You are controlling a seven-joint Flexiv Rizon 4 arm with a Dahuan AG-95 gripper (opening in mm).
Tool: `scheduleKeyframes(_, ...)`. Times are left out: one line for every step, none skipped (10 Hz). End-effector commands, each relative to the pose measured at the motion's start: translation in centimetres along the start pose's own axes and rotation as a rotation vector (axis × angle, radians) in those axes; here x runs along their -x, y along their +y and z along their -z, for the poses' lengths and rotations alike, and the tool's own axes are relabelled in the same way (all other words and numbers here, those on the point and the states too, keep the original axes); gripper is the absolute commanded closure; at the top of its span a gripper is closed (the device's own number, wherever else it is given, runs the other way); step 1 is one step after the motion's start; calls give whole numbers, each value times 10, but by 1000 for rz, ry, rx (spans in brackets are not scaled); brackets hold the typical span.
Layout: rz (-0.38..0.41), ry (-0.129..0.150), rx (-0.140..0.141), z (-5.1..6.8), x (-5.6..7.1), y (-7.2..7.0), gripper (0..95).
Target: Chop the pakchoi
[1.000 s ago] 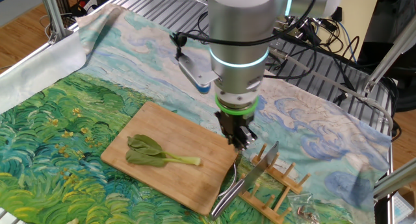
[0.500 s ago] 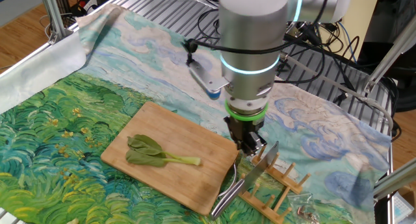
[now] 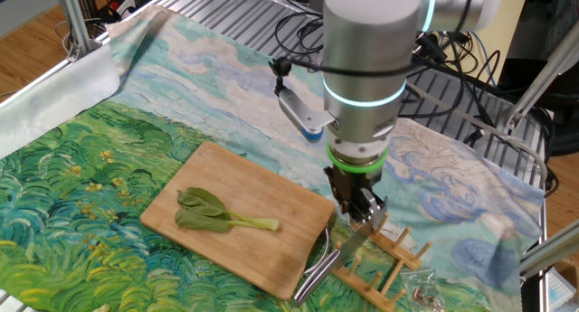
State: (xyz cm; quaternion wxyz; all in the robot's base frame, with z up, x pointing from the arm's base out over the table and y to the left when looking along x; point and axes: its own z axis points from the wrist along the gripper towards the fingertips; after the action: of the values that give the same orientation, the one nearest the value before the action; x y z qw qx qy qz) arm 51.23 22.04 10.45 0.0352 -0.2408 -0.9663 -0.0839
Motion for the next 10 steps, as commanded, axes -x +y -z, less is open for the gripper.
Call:
scheduleKeyframes(-7,-2,2,-1,1,1,760)
scheduleKeyframes(-10,-4,3,-3,3,4,760)
scheduleKeyframes(-13,-4,5,-5,6,8,760)
scheduleKeyframes(-17,-4,5,-7,6,11,760)
scheduleKeyframes(-16,-5,3,-8,5,14,760)
scheduleKeyframes(-19,-5,4,-10,4,15,760)
scheduleKeyframes(-17,-5,4,-13,3,17,760)
scheduleKeyframes(-16,-6,3,-15,4,18,570)
scheduleKeyframes(-14,-6,2,-17,4,18,570)
scheduleKeyframes(-12,-4,0,-18,4,18,570)
